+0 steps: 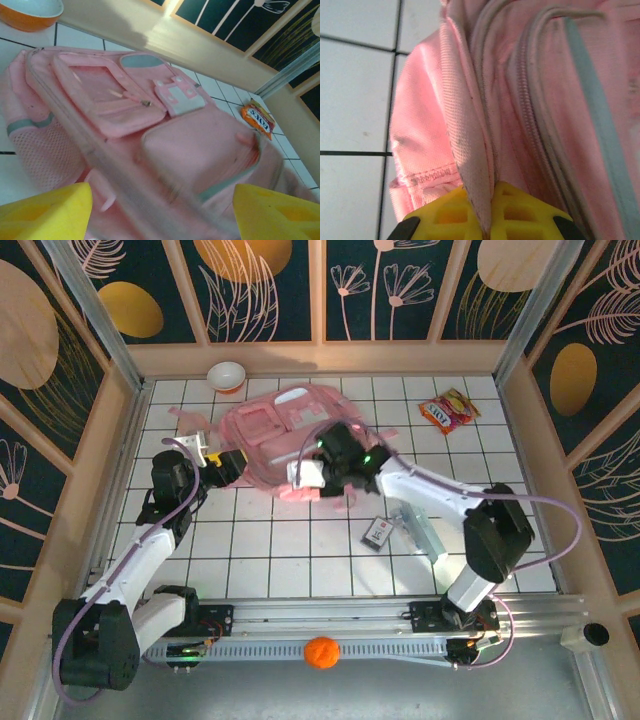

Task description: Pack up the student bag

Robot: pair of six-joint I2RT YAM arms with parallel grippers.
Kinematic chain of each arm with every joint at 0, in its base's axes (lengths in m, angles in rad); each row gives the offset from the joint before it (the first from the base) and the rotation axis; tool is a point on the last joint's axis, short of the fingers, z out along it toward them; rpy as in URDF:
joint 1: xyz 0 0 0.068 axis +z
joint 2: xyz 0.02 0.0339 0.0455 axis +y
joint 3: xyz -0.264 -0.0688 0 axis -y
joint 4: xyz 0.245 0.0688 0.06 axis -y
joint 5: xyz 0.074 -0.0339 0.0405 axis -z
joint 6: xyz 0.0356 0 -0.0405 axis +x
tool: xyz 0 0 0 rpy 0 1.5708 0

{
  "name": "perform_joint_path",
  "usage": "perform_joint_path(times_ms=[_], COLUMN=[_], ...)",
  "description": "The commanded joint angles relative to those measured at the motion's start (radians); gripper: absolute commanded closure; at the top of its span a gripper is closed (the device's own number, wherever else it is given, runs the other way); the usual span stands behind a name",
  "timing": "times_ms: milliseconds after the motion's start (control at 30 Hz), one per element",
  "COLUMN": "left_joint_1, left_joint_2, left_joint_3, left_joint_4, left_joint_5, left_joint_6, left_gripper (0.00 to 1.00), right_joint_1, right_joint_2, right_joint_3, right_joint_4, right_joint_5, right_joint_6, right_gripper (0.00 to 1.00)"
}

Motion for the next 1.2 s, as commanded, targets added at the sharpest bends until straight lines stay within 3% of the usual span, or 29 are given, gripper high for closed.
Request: perform_joint_path(times_ms=[0,367,533,833,1167], left_joint_1=[0.004,0.003,-0.021,-0.139,-0.147], left_joint_2=[-0.039,-0.009,0.076,0.26,0.432], left_joint_3=[-0.003,-0.088,-0.128,-0.119,-0.051], left_joint_4=[0.049,0.137,0.256,0.394,0.506], left_joint_5=[0.065,0.11,0.115,0.044,-0.004], left_joint_6=[0.054,0.126,0.052,0.04,0.046], left_gripper=[0.27,0.36,0.4,0.43,0.54], right_joint_1=[-0.094,-0.196,-0.198,-0.198,-0.198], right_joint_2=[-0.089,-0.063,-0.068,-0.077,-0.09], right_joint_3=[0.182,0.409,0.424,0.426,0.42], right_joint_4=[-0.147,-0.297,-0.302,-0.274,-0.258], right_joint_5=[-0.139,-0.228,-0.237,-0.231,-0.22], right_joint_6=[-0.055,-0.102,-0.107,-0.088,-0.08], right_gripper=[1.0,1.0,1.0,1.0,1.0])
